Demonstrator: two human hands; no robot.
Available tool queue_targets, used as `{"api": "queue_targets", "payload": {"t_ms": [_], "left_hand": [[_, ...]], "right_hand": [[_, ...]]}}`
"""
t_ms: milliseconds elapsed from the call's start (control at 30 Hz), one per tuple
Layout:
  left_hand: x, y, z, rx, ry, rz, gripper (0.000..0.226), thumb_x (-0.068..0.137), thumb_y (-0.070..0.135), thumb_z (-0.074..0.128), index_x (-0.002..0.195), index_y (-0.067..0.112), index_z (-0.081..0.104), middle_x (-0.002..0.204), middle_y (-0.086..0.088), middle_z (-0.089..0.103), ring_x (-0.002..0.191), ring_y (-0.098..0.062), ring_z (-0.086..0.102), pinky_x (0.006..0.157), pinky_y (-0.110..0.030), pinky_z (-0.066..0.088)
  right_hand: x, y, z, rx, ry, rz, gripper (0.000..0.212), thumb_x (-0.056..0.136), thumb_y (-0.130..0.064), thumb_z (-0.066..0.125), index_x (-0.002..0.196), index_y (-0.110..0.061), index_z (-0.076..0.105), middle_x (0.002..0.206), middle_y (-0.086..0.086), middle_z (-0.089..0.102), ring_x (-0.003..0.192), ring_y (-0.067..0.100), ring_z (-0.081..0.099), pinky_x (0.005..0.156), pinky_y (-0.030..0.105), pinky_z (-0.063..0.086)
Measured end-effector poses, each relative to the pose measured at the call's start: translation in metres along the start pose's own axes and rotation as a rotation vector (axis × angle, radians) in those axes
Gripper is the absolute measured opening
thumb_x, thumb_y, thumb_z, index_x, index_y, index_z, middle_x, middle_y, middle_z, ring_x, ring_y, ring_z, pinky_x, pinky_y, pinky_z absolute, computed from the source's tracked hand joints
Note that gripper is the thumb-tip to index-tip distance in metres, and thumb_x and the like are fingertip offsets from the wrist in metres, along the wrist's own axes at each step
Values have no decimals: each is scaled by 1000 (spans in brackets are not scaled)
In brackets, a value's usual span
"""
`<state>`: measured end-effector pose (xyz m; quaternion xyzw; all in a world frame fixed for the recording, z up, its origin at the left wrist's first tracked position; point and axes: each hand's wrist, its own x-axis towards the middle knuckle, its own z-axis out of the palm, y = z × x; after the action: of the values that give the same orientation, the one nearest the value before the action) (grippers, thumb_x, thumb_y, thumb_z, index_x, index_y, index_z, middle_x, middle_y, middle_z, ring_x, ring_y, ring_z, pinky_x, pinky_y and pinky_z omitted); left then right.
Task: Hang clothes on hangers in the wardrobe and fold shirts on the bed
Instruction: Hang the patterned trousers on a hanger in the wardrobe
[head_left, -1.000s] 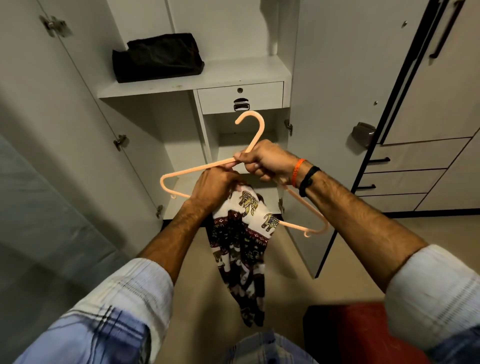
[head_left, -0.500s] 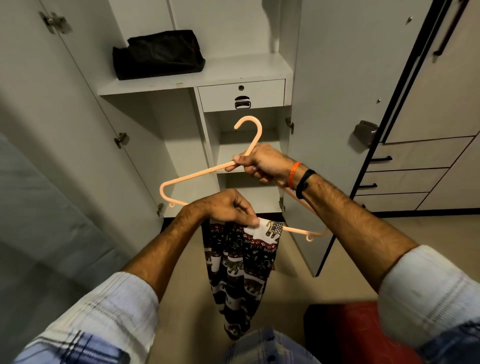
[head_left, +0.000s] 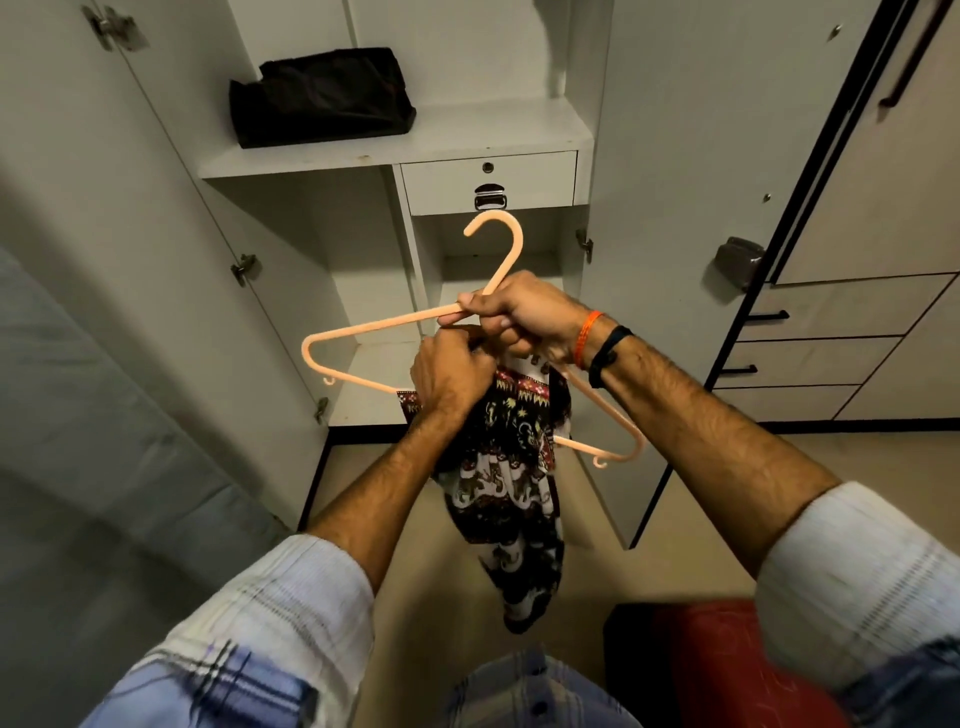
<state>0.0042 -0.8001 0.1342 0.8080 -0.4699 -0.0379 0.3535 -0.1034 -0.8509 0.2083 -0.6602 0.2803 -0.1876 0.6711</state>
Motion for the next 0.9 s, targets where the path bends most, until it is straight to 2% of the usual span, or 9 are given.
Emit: {"api": "queue_targets", "payload": {"t_ms": [67,133,167,200,300,400,600,767,900], "left_hand": [[9,-2,3,201,-200,95,22,89,41,66,86,19,65,84,-2,67,78,-23,61,73,-32,50],[13,-5,5,312,-539,110,34,82,50,73,89,17,69,95,0,69,86,-19,61,81,-34,53],[13,-7,8,335,-646,101,37,79,55,73,89,19,72,95,2,69,88,-18,62,83,-36,53],[11,-10,10,346,-664,109,40,78,60,71,87,21,73,91,3,70,87,-17,63,84,-37,54],[7,-14,7,299,-530,175,42,80,66,66,78,24,69,79,4,69,80,-15,64,80,-37,55],[7,-24,-7,228,-543,214,39,80,62,68,81,23,71,79,4,69,79,-13,63,73,-31,50],[6,-50,-29,176,-522,234,30,80,45,75,100,22,75,97,3,72,93,-14,64,87,-39,54],[4,-53,-32,102,-458,235,28,78,38,78,100,20,78,93,3,75,90,-14,66,87,-38,55],[7,-57,-31,22,-378,219,20,78,30,81,95,19,79,86,4,75,84,-11,67,86,-35,57]], "right_hand": [[1,-1,0,-7,-5,-11,31,103,-20,49,111,1,71,48,-7,30,40,5,23,37,17,19],[2,1,-2,-56,22,-25,30,102,-21,51,108,-1,73,48,-6,31,40,6,23,37,18,20],[2,3,-3,-86,37,-30,30,102,-23,51,106,-3,74,49,-5,32,42,7,23,37,18,20],[1,5,-4,-112,51,-34,31,102,-24,52,105,-4,74,50,-5,32,43,8,22,38,18,21],[2,12,-7,-171,114,-45,31,101,-27,53,104,-6,75,49,-7,34,46,10,20,39,20,20],[4,14,-12,-214,152,-31,32,102,-27,51,102,-6,75,48,-8,39,46,9,23,42,21,19],[9,15,-15,-272,260,-51,35,102,-29,51,99,-4,76,56,-6,47,48,6,30,44,19,22],[17,18,-4,-354,385,-109,37,98,-37,56,87,-9,79,55,-9,52,41,2,35,39,13,27],[19,17,-4,-369,362,-93,33,97,-30,59,84,-7,79,51,-10,52,37,2,36,37,12,26]]}}
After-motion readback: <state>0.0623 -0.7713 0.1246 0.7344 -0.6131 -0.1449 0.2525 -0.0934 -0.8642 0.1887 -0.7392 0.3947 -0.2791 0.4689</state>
